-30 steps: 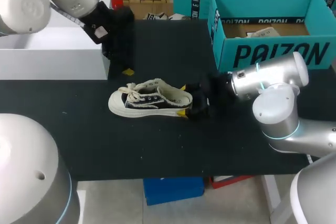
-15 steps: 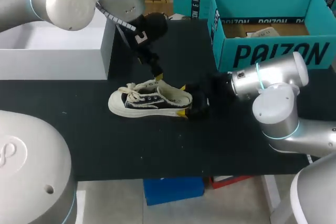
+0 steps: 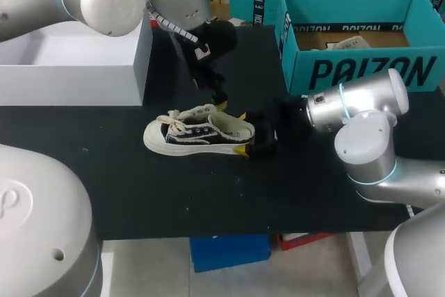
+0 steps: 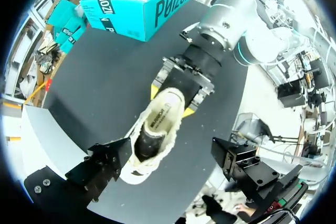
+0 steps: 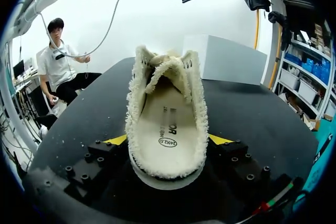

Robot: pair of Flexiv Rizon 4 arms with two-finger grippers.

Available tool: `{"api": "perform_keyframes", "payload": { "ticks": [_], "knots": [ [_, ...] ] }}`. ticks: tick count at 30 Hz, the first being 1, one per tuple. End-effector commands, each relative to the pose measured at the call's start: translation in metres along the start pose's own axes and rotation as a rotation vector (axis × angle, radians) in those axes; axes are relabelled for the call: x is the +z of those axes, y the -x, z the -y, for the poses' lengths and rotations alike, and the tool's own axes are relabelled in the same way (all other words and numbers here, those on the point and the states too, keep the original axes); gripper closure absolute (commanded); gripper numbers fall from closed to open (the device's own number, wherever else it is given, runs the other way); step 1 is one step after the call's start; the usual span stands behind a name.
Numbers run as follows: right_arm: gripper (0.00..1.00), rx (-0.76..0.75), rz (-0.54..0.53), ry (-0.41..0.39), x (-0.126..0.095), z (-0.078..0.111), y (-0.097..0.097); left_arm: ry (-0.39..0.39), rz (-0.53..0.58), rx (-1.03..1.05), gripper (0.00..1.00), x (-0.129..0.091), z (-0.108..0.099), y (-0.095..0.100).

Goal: Take the shoe out of the shoebox, open the shoe tongue, remove and reinsert the insole, then place the shoe into the shoebox

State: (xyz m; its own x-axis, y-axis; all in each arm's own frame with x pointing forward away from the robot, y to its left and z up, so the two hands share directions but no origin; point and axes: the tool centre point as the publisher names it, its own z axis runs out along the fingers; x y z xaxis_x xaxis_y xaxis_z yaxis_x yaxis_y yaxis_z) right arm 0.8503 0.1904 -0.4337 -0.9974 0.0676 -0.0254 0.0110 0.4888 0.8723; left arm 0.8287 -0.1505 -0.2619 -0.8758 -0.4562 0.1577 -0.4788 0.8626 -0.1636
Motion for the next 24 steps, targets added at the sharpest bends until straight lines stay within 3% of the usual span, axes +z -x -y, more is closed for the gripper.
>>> {"api": "perform_keyframes", "payload": {
  "ticks": [1, 7, 11, 17, 24],
  "knots": [
    [1.0, 0.002, 0.001, -0.001, 0.002, 0.002, -0.001, -0.002, 0.001, 0.0, 0.0, 0.0, -0.001, 0.0],
    [1.0, 0.002, 0.001, -0.001, 0.002, 0.002, -0.001, -0.002, 0.001, 0.0, 0.0, 0.0, -0.001, 0.0],
    [1.0, 0.002, 0.001, -0.001, 0.002, 0.002, -0.001, -0.053, 0.055, -0.134, 0.0, 0.009, 0.004, 0.002],
    [1.0, 0.002, 0.001, -0.001, 0.002, 0.002, -0.001, -0.002, 0.138, -0.383, 0.0, 0.032, 0.003, 0.013],
    [1.0, 0.002, 0.001, -0.001, 0.002, 0.002, -0.001, 0.041, 0.223, -0.574, 0.0, 0.042, 0.004, 0.013]
  ]
}}
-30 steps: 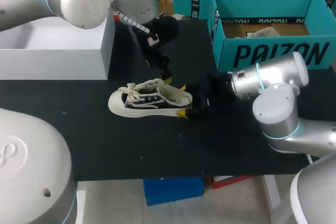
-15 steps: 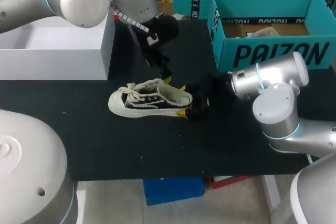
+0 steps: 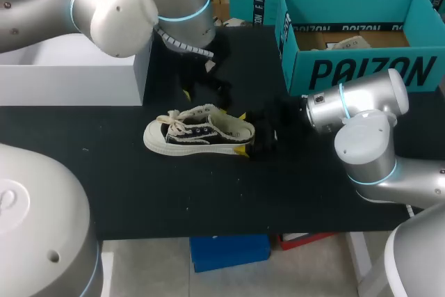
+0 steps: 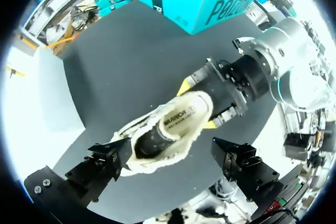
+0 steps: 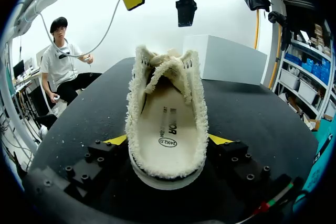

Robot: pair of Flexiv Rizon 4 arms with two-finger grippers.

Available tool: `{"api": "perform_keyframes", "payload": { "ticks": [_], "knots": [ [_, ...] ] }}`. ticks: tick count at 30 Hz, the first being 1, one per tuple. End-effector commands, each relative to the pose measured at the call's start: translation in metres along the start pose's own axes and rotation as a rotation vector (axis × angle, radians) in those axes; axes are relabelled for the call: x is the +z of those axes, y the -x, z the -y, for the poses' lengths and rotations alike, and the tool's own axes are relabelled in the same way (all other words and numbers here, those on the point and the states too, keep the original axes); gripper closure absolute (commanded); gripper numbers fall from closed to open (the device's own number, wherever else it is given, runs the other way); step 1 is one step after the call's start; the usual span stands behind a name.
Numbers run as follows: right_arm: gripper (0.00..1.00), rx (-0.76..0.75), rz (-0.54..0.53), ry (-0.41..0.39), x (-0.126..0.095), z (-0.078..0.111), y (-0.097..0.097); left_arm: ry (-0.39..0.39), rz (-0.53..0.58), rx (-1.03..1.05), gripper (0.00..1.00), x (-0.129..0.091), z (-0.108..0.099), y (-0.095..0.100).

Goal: Take the shoe out of the shoebox, open the shoe tongue, remove and reinsert the insole, then place the shoe into the shoebox

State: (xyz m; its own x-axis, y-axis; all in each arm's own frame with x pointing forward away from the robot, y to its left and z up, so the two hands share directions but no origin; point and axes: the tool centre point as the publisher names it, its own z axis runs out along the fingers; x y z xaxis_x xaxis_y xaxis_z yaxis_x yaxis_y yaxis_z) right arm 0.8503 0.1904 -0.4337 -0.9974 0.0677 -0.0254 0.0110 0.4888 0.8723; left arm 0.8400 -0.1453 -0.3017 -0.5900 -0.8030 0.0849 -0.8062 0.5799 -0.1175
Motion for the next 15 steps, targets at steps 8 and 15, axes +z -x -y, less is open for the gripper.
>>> {"api": "perform_keyframes", "payload": {
  "ticks": [8, 15],
  "knots": [
    [1.0, 0.002, 0.0, -0.002, 0.002, 0.002, -0.001, 0.121, 0.219, -0.241, 0.0, 0.011, 0.01, -0.013],
    [1.0, 0.002, 0.0, -0.002, 0.002, 0.002, -0.001, 0.163, 0.297, -0.337, 0.0, 0.026, 0.011, -0.011]
  ]
}}
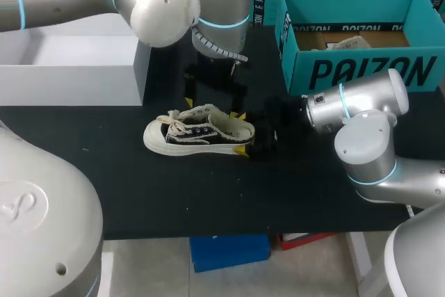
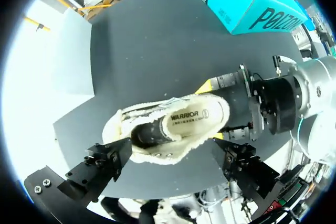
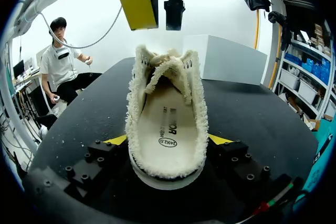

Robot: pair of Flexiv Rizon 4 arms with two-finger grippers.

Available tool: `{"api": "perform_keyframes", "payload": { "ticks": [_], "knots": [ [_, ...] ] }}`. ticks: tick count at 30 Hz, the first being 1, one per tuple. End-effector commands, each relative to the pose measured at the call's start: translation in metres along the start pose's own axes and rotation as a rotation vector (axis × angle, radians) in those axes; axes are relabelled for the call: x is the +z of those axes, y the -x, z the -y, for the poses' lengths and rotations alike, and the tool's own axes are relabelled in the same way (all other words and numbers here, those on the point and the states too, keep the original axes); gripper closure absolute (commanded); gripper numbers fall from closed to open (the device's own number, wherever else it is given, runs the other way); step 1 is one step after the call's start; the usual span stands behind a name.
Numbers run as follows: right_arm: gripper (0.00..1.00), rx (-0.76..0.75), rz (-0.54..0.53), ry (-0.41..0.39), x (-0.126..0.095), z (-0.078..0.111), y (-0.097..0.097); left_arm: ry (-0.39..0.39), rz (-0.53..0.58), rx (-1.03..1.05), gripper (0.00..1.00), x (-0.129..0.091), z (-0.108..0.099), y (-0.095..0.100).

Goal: Take the shoe out of the shoebox, open the shoe tongue, remove and reinsert the insole, then place the shoe into the shoebox

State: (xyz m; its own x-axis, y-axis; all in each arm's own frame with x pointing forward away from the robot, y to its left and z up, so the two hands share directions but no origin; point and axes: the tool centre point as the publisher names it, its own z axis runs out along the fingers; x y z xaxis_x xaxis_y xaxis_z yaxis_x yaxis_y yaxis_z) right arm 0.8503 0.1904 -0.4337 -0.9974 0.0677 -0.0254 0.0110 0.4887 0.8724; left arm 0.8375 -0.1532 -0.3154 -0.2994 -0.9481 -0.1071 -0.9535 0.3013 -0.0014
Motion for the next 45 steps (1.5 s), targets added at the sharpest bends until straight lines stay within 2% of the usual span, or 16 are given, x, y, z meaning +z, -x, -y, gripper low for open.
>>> {"api": "perform_keyframes", "payload": {
  "ticks": [1, 11, 27, 36, 38, 40, 41, 43, 45],
  "knots": [
    [1.0, 0.002, 0.0, -0.002, 0.002, 0.002, -0.001, 0.039, 0.092, -0.032, 0.0, 0.01, 0.009, -0.009],
    [1.0, 0.002, 0.0, -0.002, 0.002, 0.002, -0.001, 0.038, 0.06, -0.09, 0.0, 0.024, 0.012, -0.009],
    [1.0, 0.002, 0.0, -0.002, 0.002, 0.002, -0.001, 0.085, 0.193, -0.116, 0.03, 0.052, 0.001, -0.004],
    [1.0, 0.002, 0.0, -0.002, 0.002, 0.002, -0.001, 0.098, 0.23, -0.137, 0.14, 0.061, 0.0, 0.001],
    [1.0, 0.002, 0.0, -0.002, 0.002, 0.002, -0.001, 0.1, 0.237, -0.14, 0.22, 0.062, 0.0, 0.002],
    [1.0, 0.002, 0.0, -0.002, 0.002, 0.002, -0.001, 0.1, 0.239, -0.141, 0.39, 0.062, -0.001, 0.002],
    [1.0, 0.002, 0.0, -0.002, 0.002, 0.002, -0.001, 0.101, 0.242, -0.142, 0.51, 0.062, -0.001, 0.003],
    [1.0, 0.002, 0.0, -0.002, 0.002, 0.002, -0.001, 0.101, 0.248, -0.141, 0.69, 0.063, -0.002, 0.003],
    [1.0, 0.002, 0.0, -0.002, 0.002, 0.002, -0.001, 0.1, 0.251, -0.141, 1.0, 0.063, -0.002, 0.004]
  ]
}}
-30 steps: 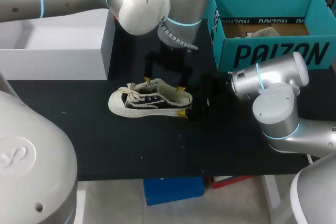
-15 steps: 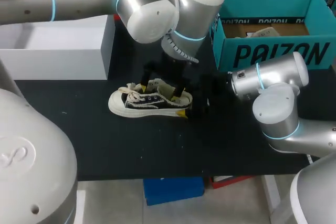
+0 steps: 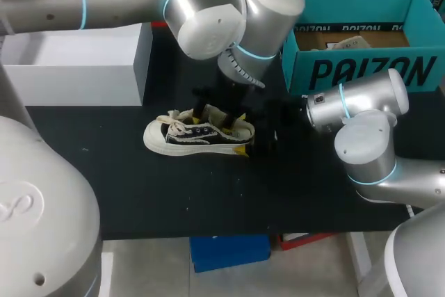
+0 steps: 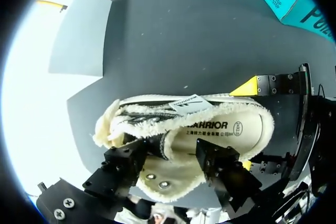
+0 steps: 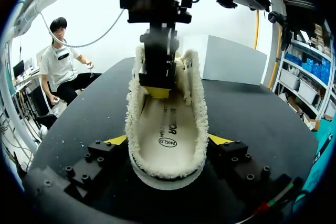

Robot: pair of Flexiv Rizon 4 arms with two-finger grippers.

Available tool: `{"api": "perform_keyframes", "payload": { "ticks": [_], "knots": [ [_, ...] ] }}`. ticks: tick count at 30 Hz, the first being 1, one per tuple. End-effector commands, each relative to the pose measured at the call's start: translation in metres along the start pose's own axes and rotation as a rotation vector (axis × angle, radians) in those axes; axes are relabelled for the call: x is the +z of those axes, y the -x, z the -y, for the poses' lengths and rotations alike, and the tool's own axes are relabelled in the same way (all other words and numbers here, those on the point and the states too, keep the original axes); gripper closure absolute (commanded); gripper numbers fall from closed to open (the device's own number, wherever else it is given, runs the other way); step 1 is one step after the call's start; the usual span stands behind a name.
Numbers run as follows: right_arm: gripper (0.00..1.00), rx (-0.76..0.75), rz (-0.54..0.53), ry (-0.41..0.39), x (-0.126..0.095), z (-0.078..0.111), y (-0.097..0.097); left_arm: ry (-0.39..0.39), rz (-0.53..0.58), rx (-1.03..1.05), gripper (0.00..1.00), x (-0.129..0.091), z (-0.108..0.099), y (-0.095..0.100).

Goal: Take the shoe out of the shoebox, open the shoe tongue, remove and reinsert the insole, then place the shoe into the shoebox

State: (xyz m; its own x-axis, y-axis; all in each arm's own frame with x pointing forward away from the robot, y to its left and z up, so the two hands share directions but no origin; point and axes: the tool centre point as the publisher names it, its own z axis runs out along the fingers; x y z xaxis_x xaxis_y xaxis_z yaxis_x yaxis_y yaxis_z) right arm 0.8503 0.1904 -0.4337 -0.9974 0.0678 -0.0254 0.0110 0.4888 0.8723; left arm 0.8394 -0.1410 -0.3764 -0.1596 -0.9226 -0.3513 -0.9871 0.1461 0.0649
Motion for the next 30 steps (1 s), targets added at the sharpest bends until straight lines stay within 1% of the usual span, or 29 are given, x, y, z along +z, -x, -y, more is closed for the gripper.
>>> {"api": "perform_keyframes", "payload": {
  "ticks": [1, 12, 19, 30],
  "knots": [
    [1.0, 0.002, 0.0, -0.002, 0.002, 0.002, -0.001, -0.001, 0.005, -0.001, 1.0, 0.001, -0.001, -0.001],
    [1.0, 0.002, 0.0, -0.002, 0.002, 0.002, -0.001, -0.012, -0.004, 0.0, 1.0, -0.003, 0.0, 0.005],
    [1.0, 0.002, 0.0, -0.002, 0.002, 0.002, -0.001, -0.038, -0.013, 0.008, 1.0, -0.013, 0.002, 0.008],
    [1.0, 0.002, 0.0, -0.002, 0.002, 0.002, -0.001, -0.092, -0.026, -0.013, 1.0, -0.031, 0.011, 0.019]
  ]
}}
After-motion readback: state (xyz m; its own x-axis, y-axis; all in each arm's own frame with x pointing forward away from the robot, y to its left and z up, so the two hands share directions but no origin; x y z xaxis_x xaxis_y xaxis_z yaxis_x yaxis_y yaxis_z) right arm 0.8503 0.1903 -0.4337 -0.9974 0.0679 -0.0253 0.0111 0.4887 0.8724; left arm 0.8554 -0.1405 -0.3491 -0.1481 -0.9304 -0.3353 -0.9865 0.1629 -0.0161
